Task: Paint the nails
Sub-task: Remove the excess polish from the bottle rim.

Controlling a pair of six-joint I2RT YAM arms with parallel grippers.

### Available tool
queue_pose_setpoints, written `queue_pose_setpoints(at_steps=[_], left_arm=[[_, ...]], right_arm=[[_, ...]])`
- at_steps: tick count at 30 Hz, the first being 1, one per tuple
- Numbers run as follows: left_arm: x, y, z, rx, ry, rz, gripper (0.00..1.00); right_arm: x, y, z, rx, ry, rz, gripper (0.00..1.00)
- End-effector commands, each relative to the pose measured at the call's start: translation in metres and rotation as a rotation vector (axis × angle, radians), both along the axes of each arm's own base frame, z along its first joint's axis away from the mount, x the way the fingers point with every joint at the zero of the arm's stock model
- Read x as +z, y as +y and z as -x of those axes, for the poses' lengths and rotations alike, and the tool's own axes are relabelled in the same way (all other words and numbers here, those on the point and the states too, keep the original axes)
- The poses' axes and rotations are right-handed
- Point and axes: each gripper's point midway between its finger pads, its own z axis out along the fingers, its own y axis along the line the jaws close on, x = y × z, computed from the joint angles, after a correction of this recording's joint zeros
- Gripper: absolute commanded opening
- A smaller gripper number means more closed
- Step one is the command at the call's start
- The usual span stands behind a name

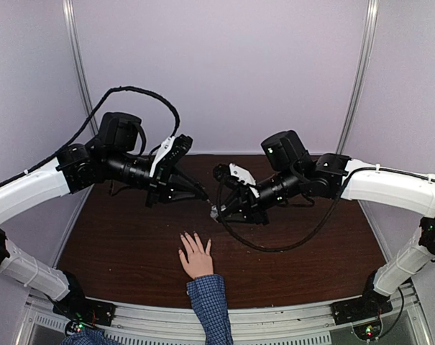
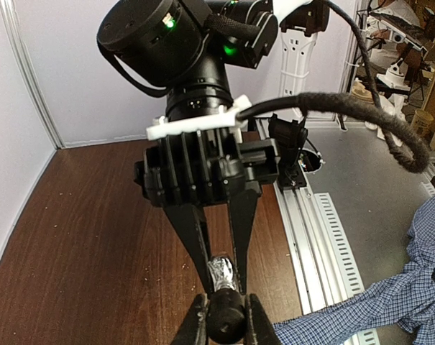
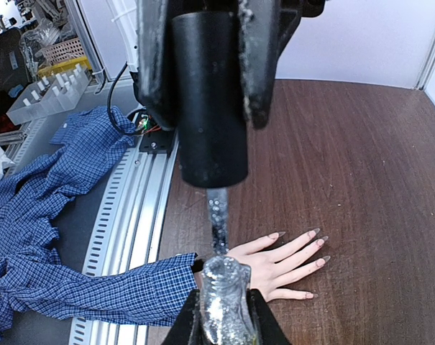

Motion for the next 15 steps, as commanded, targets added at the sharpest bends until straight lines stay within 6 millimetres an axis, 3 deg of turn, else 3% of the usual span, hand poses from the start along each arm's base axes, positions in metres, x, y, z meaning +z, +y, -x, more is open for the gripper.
queue_pose_setpoints(at_steps=[1,15], left_arm=[[0.0129,-0.0031,-0.0045,-0.004,-0.019,0.043,0.00],[0.0093,-0.0057,-0.0021,-0.022,0.000,0.039,0.00]], right_arm=[[0.0222,0.0038,0.0026,0.013,-0.023,-0.055,0.00],[0.0245,0.0045,0.0028,0.011,-0.021,-0.063,0.00]])
